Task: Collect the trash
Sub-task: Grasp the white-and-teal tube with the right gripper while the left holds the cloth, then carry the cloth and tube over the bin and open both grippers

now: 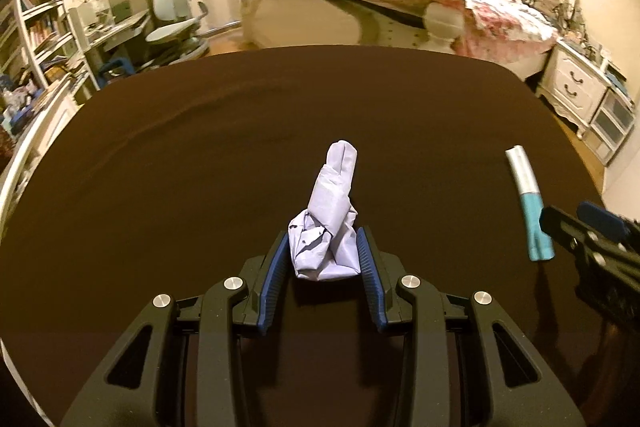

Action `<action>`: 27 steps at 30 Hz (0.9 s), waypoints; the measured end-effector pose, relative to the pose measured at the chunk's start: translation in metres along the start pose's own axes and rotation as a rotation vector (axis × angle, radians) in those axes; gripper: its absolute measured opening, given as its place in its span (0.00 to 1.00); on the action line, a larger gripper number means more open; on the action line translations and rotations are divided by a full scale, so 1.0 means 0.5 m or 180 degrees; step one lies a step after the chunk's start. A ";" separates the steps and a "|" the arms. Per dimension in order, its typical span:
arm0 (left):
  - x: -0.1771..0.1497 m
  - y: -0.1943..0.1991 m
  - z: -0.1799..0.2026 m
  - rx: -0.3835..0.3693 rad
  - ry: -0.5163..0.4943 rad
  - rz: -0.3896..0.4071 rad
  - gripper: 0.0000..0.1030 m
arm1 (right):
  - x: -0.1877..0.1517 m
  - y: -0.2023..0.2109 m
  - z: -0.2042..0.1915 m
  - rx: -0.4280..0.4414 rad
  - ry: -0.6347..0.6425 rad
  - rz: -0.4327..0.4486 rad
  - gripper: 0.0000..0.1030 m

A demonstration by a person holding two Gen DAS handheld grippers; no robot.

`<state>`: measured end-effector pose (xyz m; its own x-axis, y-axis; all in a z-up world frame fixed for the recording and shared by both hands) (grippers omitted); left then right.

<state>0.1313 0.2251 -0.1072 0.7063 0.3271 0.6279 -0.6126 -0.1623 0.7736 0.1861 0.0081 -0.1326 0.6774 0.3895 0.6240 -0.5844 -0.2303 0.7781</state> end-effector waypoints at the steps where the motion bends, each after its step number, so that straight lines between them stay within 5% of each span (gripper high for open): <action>1: -0.001 0.001 -0.010 0.0018 0.0010 0.0001 0.36 | 0.003 -0.004 -0.002 -0.0031 0.0023 -0.0007 0.55; 8: -0.011 0.008 -0.043 -0.0010 0.0126 -0.0028 0.36 | 0.013 -0.005 -0.017 -0.0109 0.0210 -0.0040 0.20; 27: -0.069 0.062 -0.006 -0.0204 0.0165 -0.0022 0.36 | -0.083 0.105 -0.040 0.0230 0.0068 0.0094 0.19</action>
<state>0.0869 0.2115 -0.1051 0.6923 0.3761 0.6159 -0.6303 -0.1005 0.7699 0.1185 -0.0022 -0.1191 0.6501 0.4004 0.6458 -0.5697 -0.3055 0.7629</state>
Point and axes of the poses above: each gripper's, at about its wrist camera, not at the fingertips, and y roughly against the way its jaws point, z to its right, x to its top, the point moved 10 cm from there along -y, roughly the way its jaws point, and after that the axes turned 10 degrees about y, right-handed, at the moved point
